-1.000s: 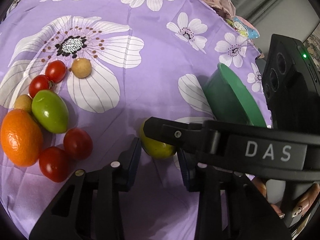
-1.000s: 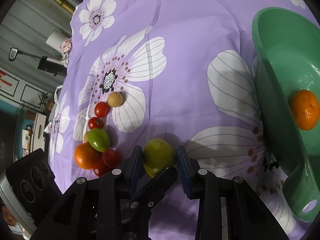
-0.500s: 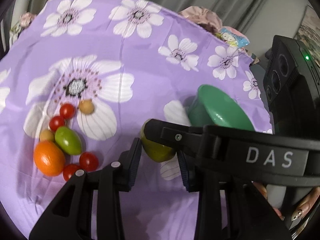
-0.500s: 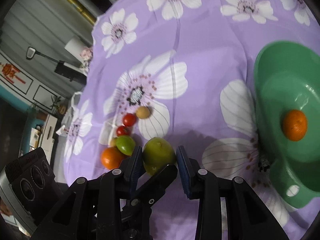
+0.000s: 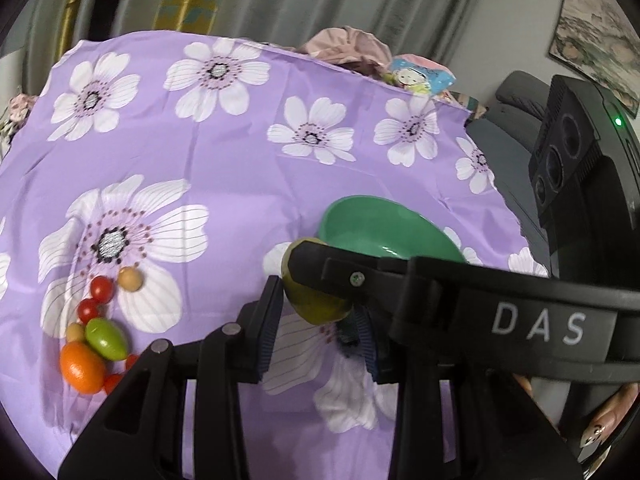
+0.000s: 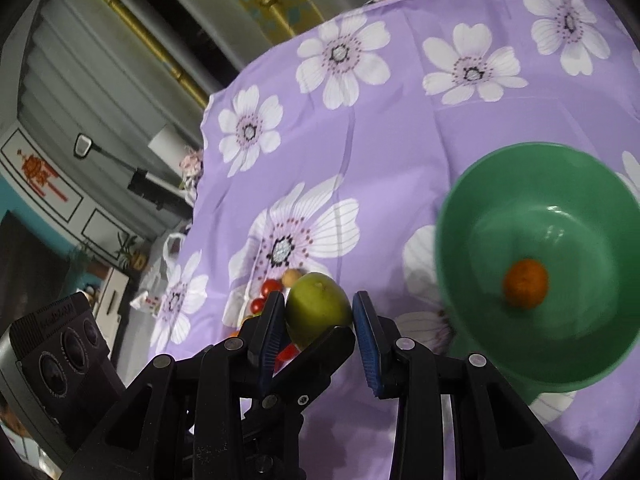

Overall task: Organize fruits
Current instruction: 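Carry the lime in the right tool over the green bowl, then open the right tool to release the lime into the bowl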

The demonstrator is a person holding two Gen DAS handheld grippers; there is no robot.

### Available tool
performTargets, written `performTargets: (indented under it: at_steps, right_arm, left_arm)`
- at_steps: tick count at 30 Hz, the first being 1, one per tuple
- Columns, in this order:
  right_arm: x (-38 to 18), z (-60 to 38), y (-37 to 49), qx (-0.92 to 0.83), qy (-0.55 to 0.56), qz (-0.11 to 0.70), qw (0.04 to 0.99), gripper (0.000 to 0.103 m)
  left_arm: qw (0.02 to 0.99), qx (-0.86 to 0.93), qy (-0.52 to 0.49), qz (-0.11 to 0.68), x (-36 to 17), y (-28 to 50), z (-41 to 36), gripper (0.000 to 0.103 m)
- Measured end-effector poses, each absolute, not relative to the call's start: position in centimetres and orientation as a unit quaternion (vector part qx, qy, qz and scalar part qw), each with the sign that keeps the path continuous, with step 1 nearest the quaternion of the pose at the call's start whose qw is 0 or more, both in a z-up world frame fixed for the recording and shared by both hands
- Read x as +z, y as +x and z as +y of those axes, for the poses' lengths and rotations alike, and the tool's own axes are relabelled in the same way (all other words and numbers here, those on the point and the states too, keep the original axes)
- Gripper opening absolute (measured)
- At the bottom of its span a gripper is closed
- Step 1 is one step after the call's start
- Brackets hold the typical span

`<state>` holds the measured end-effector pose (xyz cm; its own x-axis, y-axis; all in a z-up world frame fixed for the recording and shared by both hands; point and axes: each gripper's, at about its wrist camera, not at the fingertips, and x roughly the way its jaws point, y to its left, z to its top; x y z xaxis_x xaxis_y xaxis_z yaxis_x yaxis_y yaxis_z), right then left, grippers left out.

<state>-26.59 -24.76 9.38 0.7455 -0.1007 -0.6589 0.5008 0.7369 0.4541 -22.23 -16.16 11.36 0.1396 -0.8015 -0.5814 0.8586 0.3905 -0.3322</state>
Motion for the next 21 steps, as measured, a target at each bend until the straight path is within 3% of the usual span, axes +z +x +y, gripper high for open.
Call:
performTargets:
  at_steps: [21]
  right_arm:
    - [9.2,-30.9,-33.4,-0.238,0.39,0.256,0.852,0.038]
  left_arm:
    - [0.705,-0.606,0.09,0.357,11.3,-26.2,-24.0,0.035]
